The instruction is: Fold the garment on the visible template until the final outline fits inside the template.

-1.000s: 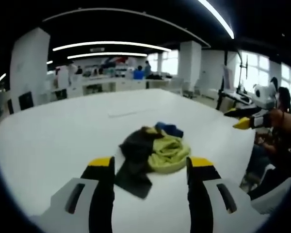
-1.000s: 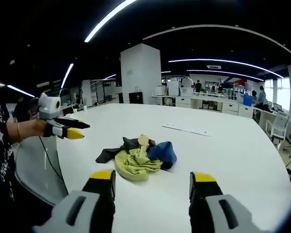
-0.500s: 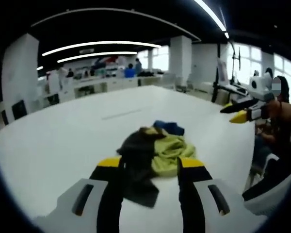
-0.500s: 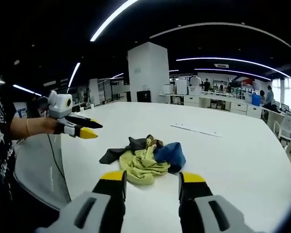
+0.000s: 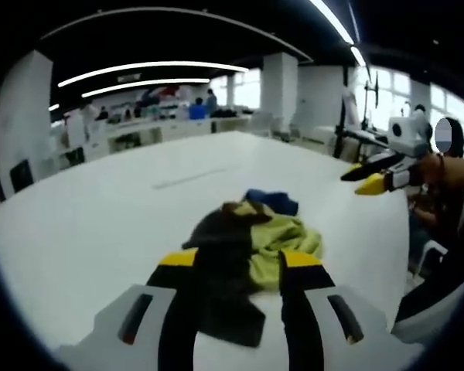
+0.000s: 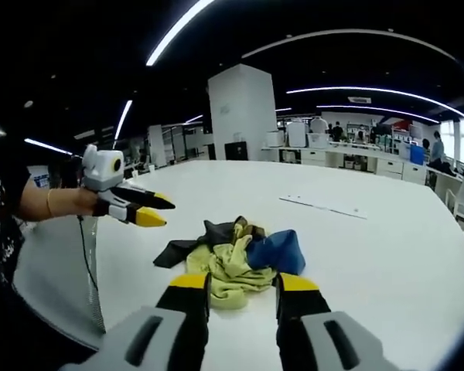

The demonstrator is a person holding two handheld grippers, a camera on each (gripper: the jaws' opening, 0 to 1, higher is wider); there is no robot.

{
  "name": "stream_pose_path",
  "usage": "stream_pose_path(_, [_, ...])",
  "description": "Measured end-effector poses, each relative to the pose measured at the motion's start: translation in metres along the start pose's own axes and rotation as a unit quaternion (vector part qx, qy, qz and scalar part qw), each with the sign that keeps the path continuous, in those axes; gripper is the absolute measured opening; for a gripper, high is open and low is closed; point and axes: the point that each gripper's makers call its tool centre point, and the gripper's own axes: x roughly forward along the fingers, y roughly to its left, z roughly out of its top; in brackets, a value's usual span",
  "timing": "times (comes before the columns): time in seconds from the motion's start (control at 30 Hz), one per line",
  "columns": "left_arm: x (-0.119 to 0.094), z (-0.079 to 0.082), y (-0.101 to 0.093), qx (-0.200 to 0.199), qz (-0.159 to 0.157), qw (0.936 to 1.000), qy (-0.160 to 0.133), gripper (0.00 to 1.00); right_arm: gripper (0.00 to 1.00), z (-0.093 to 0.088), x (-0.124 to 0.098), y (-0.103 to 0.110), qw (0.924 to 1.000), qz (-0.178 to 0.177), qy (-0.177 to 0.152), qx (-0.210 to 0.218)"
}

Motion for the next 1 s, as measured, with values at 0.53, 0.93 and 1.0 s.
stream_pose_path(0.53, [0.037,-0.007,0.017,-0.004,-0.024,0.9996,0.017,0.27,0.17,-0.009,0.045,-0.011,0.999,0.029,0.029,-0.02])
stream_pose_path(0.93, [0.06,-0.015,0.035,0.017,-0.027,0.999,0.031,0.21,0.09,-0.015,0.073,-0.014,0.9969,0.053,0.049,-0.032])
stream_pose_path(1.0, [0.064,-0.019,0.037,0.027,-0.029,0.9985,0.039,0.17,0.09,-0.018,0.078,-0.014,0.9963,0.054,0.056,-0.036])
